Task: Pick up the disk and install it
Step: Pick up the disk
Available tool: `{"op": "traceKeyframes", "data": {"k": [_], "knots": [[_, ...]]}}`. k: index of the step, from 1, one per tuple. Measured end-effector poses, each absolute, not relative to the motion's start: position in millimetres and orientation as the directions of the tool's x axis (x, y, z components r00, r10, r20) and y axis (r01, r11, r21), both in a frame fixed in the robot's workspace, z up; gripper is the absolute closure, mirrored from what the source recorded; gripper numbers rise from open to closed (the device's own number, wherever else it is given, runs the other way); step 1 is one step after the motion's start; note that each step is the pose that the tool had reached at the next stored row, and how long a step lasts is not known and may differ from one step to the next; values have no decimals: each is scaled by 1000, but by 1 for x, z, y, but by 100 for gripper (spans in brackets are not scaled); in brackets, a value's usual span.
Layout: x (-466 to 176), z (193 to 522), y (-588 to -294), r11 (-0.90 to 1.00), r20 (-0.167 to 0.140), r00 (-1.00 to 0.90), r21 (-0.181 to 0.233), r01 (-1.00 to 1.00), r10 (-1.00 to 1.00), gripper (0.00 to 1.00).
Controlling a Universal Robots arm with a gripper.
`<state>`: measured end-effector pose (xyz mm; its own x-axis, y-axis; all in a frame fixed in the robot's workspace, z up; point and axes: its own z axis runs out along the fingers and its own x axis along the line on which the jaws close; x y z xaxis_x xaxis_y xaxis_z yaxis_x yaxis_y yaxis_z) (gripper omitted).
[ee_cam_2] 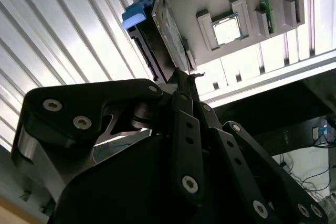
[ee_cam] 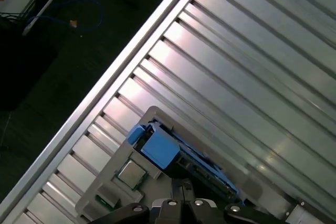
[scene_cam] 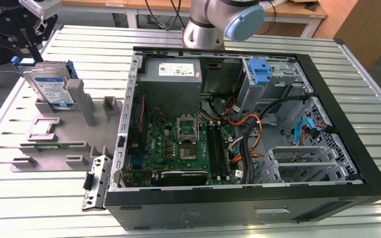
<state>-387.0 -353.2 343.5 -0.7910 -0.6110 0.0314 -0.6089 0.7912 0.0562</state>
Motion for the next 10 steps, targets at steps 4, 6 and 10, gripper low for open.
{"op": "traceKeyframes", "data": {"k": [4, 6, 10], "knots": [[-387, 344, -353, 747, 31, -747, 56, -662, -664, 90], [-387, 343, -353, 724, 31, -724, 56, -687, -689, 90], [-387, 343, -353, 675, 31, -675, 56, -736, -738, 90]]}}
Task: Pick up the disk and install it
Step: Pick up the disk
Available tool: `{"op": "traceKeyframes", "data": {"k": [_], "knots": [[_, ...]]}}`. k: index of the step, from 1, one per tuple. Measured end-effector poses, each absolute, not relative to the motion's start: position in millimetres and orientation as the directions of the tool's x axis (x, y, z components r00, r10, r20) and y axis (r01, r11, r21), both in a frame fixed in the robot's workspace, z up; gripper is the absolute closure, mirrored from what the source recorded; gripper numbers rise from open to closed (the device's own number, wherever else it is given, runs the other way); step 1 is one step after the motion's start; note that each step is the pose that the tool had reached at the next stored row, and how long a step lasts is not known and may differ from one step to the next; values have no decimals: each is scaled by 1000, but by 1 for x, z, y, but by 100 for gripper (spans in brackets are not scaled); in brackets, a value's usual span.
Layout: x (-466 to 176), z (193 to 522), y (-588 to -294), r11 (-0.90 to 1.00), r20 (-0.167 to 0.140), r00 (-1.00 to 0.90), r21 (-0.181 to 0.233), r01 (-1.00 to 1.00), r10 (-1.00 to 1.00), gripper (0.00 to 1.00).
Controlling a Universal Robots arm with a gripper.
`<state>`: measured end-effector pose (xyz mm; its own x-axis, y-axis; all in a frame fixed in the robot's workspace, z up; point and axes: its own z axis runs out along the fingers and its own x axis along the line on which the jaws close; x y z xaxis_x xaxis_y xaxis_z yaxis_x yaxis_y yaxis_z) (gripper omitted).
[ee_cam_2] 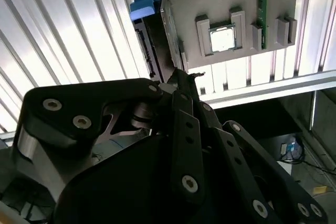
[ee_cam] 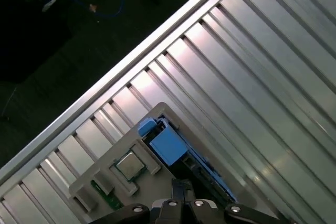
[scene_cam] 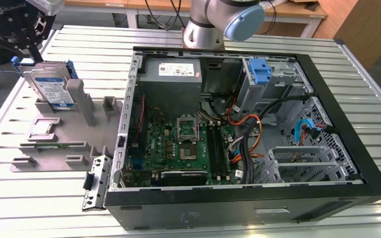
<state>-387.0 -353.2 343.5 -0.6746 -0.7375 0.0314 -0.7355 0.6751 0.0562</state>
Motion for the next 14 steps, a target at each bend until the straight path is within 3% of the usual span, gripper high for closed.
{"op": "traceKeyframes", "data": {"k": [14], "knots": [[-387, 343, -353, 482, 4, -483, 74, -873, -875, 90]]}}
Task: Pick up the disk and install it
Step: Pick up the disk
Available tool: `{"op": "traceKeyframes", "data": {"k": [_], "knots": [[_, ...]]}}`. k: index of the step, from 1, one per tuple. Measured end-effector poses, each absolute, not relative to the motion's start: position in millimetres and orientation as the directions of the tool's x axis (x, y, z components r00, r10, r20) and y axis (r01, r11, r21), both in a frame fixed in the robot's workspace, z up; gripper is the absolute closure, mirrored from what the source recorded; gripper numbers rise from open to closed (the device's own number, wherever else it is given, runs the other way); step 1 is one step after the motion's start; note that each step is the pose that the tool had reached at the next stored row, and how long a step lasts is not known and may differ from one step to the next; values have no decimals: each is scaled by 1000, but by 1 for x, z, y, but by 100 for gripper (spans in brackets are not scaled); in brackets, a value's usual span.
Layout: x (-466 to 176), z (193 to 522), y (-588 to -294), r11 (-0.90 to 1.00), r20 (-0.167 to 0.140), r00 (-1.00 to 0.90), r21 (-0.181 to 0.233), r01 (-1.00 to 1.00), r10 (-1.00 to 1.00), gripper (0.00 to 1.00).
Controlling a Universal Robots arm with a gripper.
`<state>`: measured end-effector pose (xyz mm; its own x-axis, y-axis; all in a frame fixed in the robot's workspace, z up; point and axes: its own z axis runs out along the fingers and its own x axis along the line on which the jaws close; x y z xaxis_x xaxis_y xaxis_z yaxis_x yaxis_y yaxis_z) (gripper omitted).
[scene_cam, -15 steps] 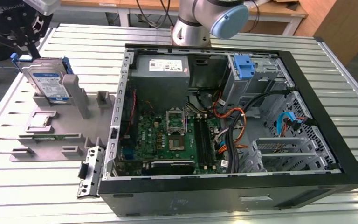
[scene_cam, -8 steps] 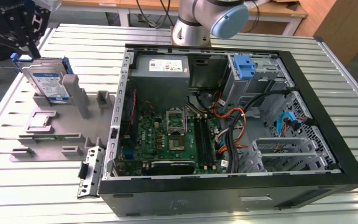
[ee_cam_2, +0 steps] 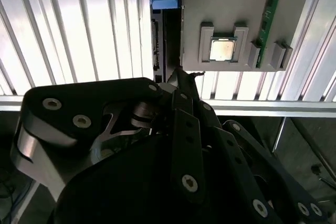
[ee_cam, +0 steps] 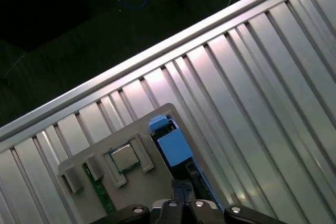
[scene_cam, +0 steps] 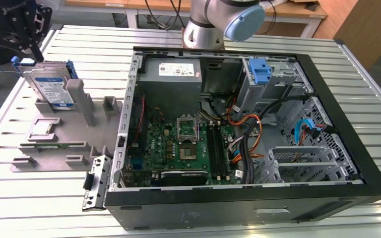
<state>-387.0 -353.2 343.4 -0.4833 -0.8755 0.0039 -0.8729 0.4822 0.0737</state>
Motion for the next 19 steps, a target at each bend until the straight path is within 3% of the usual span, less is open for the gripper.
{"op": "traceKeyframes", "data": {"k": [19], "knots": [[-387, 342, -353, 279, -33, -283, 79, -957, -959, 90]]}}
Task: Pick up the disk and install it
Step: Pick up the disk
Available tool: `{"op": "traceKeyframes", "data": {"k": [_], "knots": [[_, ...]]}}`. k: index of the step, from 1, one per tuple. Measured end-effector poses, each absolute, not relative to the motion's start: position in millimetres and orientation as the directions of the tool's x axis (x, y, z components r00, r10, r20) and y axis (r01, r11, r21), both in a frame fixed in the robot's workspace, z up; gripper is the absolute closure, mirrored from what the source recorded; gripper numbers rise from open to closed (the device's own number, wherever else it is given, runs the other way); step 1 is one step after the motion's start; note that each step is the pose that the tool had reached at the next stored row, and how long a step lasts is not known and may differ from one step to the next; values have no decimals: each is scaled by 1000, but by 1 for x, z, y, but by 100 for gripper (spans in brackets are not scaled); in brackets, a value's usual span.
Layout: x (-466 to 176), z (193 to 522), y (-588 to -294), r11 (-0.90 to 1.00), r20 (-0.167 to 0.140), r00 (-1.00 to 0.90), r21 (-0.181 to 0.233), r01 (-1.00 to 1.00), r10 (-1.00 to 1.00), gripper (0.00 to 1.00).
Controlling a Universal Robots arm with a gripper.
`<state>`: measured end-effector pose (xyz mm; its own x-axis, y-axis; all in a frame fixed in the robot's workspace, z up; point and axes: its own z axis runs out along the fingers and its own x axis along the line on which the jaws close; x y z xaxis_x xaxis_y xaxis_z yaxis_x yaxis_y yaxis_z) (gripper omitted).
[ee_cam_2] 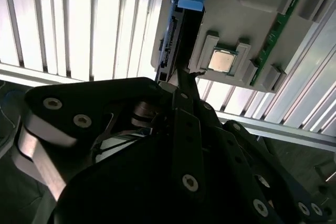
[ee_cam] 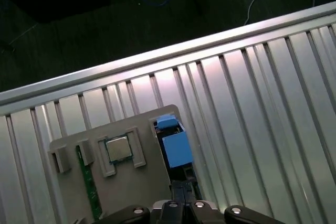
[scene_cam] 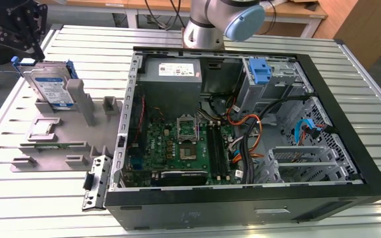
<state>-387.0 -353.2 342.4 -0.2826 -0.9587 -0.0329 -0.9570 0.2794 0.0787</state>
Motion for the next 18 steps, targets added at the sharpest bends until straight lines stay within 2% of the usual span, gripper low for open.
{"op": "traceKeyframes", "data": {"k": [14, 18], "knots": [[-387, 339, -353, 79, -36, -82, 75, -994, -996, 90], [-387, 338, -353, 76, -38, -79, 60, -995, -996, 90]]}}
